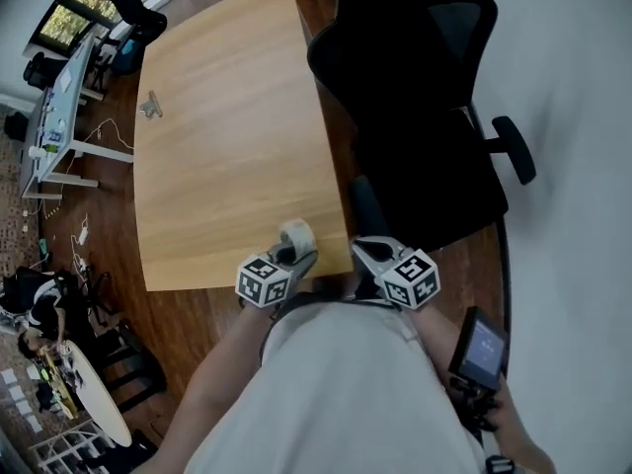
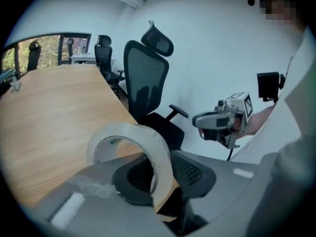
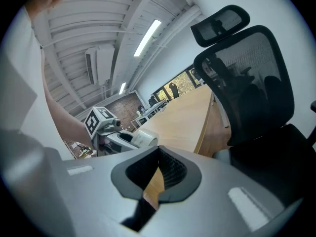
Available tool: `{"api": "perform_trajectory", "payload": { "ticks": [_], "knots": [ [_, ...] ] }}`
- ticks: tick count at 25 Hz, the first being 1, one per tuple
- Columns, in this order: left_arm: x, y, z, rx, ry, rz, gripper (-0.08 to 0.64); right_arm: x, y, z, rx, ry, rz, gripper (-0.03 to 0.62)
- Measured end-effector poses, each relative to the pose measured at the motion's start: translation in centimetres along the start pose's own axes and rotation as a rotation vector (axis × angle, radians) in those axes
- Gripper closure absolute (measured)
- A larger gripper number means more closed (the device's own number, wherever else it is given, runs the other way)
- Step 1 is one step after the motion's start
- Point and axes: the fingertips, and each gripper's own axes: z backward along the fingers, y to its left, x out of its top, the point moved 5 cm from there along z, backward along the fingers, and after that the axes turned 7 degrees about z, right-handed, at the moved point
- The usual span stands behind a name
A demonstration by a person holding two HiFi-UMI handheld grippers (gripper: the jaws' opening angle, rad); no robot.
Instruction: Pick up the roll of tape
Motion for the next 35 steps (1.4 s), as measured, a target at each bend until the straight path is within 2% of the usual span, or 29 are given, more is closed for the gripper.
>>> {"api": "perform_trajectory", "payload": {
  "ticks": [3, 7, 18, 25, 35],
  "knots": [
    [0.5, -0.2, 1.5, -0.01, -0.128, 0.036, 0.454, 1.2, 0.3, -1.3, 0.042, 0.009, 0.046, 0.584],
    [-0.3, -0.1, 4.2, 0.007, -0.257, 0.074, 0.454, 3.0, 2.3, -3.5, 0.114, 0.024, 0.121, 0.584],
    [-3.9, -0.6, 13.9, 0.125, -0.586, 0.147, 0.451, 6.1, 10.3, -7.3, 0.352, 0.043, 0.271, 0.585],
    [-7.5, -1.9, 18.6, 0.176, -0.719, 0.171, 0.448, 6.7, 15.8, -8.7, 0.424, 0.025, 0.315, 0.585],
    [-13.4, -3.4, 23.9, 0.185, -0.831, 0.187, 0.448, 5.4, 22.7, -9.3, 0.464, 0.037, 0.373, 0.586]
  ]
}}
